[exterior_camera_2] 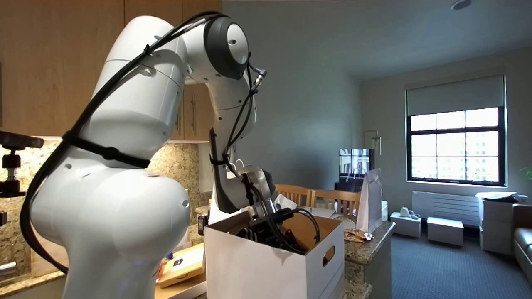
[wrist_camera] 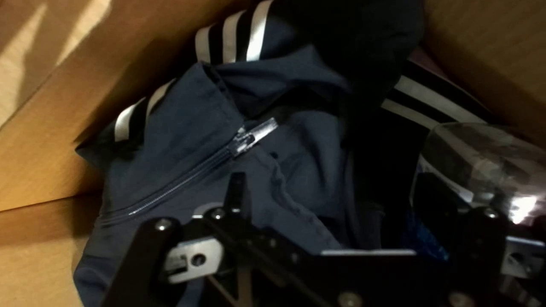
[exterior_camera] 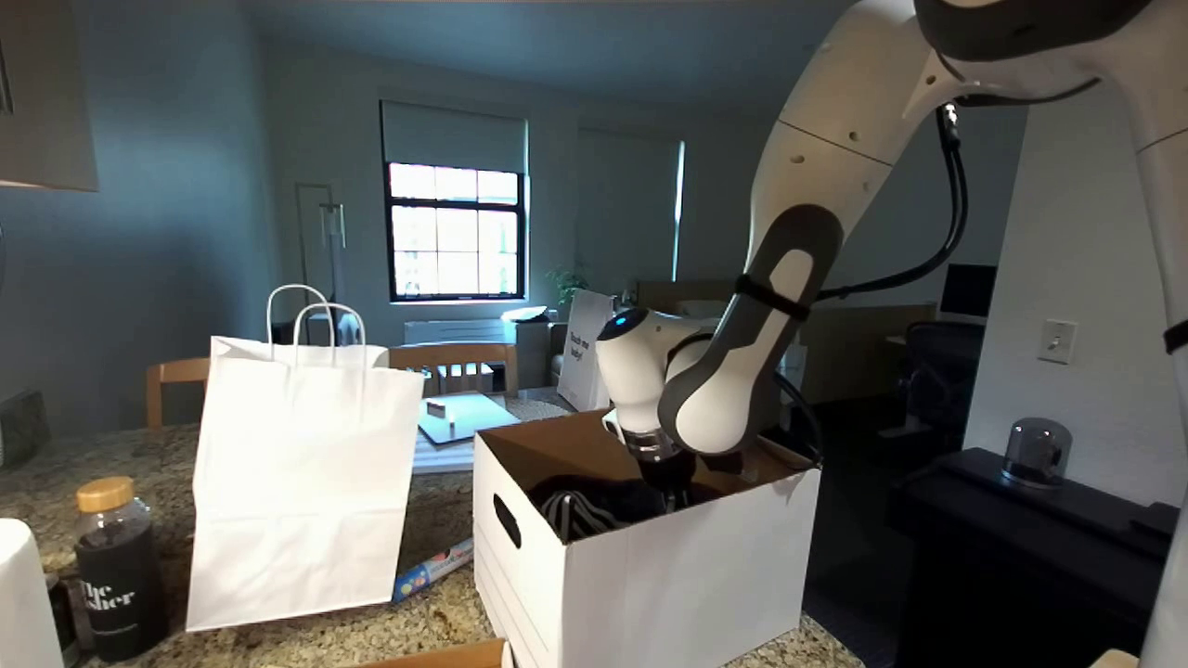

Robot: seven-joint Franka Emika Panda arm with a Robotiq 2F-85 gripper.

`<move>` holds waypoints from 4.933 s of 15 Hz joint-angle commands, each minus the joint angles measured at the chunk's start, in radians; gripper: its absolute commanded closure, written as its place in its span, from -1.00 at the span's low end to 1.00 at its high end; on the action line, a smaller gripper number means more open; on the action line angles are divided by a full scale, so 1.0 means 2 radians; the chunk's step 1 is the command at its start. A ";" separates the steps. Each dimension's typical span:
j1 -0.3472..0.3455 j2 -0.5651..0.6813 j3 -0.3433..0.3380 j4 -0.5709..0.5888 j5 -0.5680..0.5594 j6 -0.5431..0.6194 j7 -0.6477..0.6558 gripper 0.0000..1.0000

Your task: Remove three bottles from the box

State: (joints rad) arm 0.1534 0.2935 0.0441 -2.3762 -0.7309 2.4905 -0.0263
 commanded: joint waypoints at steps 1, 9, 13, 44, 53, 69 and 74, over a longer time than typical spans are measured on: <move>0.003 -0.014 0.011 -0.014 0.005 0.006 0.008 -1.00; 0.017 -0.018 0.033 -0.014 0.010 0.014 0.022 -1.00; 0.022 -0.026 0.041 -0.021 0.015 0.026 0.037 -1.00; 0.041 -0.050 0.034 -0.118 -0.010 0.230 0.229 -1.00; 0.046 -0.058 0.024 -0.125 -0.027 0.230 0.271 -1.00; -0.019 -0.096 0.077 0.001 0.286 0.001 -0.107 -1.00; -0.018 -0.039 0.058 0.121 0.272 -0.170 -0.170 -1.00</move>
State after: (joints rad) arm 0.1206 0.1333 0.1710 -2.2424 -0.1947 2.2758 -0.2728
